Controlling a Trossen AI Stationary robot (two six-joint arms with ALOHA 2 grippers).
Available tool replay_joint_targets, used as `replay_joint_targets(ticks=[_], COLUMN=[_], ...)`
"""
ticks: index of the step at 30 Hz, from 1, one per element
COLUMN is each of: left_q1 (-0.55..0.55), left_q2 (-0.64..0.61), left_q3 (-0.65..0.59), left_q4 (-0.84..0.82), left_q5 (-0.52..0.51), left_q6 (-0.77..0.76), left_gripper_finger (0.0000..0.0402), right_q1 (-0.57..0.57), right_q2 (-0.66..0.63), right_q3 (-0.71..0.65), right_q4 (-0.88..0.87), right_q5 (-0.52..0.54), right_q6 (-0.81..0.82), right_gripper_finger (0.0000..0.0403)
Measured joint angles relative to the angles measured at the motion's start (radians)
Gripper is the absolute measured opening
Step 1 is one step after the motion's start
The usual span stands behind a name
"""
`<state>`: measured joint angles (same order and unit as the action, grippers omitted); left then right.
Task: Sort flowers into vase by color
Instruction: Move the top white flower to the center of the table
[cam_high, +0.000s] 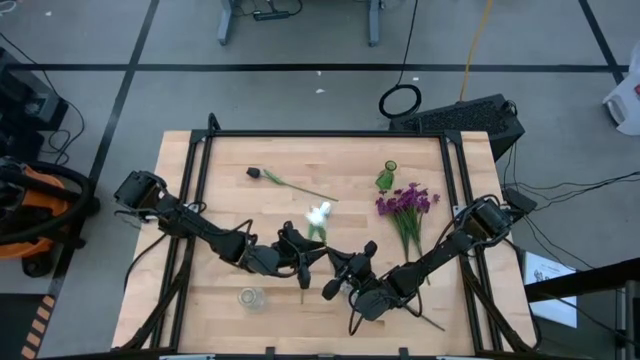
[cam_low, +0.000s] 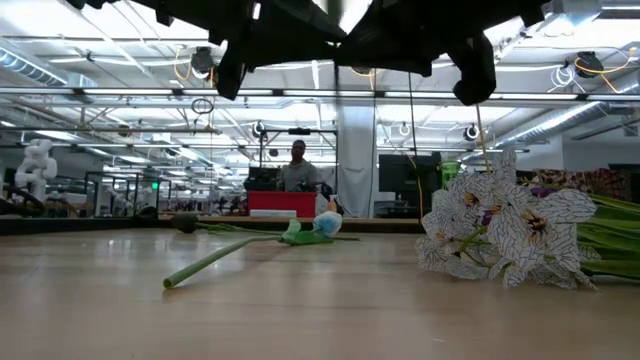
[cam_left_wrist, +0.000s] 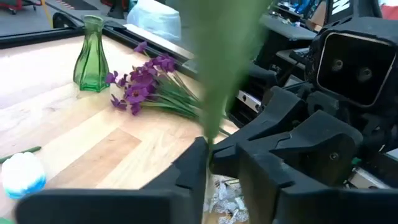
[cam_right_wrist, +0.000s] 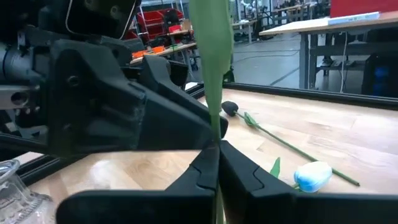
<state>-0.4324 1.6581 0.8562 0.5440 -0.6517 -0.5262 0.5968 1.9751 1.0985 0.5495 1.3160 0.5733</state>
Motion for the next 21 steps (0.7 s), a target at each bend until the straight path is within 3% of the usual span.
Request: replay_joint_targets(ticks=[8, 21], left_q1=[0.001, 0.001], left_q2=[0.0, 0.0], left_q3=[0.0, 0.0], left_q4=[0.023, -0.013], left_q5=[-0.012, -0.011], left_q6=[0.017, -0.023], left_gripper_finger=[0.0007, 0.0007], right_q1=[0.001, 0.003], right_q2=[0.0, -0.004], right_q3=[0.001, 0.001], right_q4=[0.002, -0.005], right_q5=[-0.051, -0.111], right_q6=[-0.02, -0.016], right_gripper_finger=[0.0, 0.0018])
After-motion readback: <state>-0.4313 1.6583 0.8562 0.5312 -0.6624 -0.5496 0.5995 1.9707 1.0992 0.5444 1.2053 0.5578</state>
